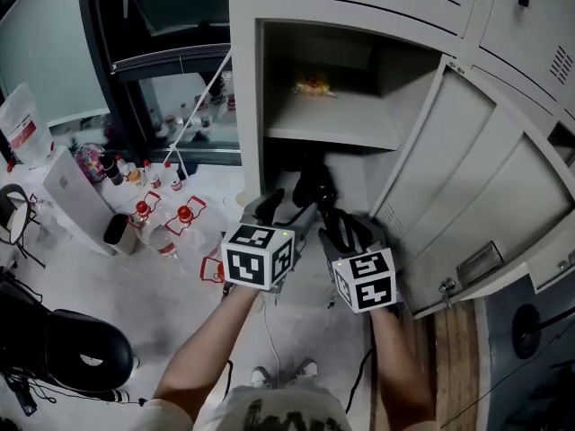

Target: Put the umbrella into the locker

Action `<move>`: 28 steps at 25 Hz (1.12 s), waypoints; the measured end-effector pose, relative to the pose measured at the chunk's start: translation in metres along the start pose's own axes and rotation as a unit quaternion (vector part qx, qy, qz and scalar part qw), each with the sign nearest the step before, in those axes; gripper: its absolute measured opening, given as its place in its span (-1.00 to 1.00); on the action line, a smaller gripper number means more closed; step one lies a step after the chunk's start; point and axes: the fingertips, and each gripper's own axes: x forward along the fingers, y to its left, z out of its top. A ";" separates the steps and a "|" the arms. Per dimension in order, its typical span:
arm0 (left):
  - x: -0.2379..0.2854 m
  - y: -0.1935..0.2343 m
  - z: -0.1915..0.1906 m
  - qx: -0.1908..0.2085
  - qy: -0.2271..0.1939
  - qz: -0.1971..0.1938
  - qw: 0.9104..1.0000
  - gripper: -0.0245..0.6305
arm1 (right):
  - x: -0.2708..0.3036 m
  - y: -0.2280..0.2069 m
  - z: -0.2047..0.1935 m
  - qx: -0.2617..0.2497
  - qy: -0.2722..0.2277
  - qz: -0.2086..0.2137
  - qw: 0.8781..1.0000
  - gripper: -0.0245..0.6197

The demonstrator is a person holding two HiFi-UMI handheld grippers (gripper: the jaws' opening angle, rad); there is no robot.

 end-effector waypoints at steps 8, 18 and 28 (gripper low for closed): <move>-0.029 0.002 -0.009 0.020 -0.007 -0.024 0.999 -0.04 | 0.018 0.006 -0.023 -0.081 0.052 -0.068 0.993 -0.05; -0.051 0.025 -0.014 0.019 -0.007 -0.012 1.000 -0.08 | 0.031 -0.003 -0.051 -0.129 0.100 -0.123 0.979 -0.08; -0.051 0.031 -0.022 0.007 0.000 -0.005 1.000 -0.09 | 0.030 -0.009 -0.041 -0.150 0.097 -0.129 0.975 -0.51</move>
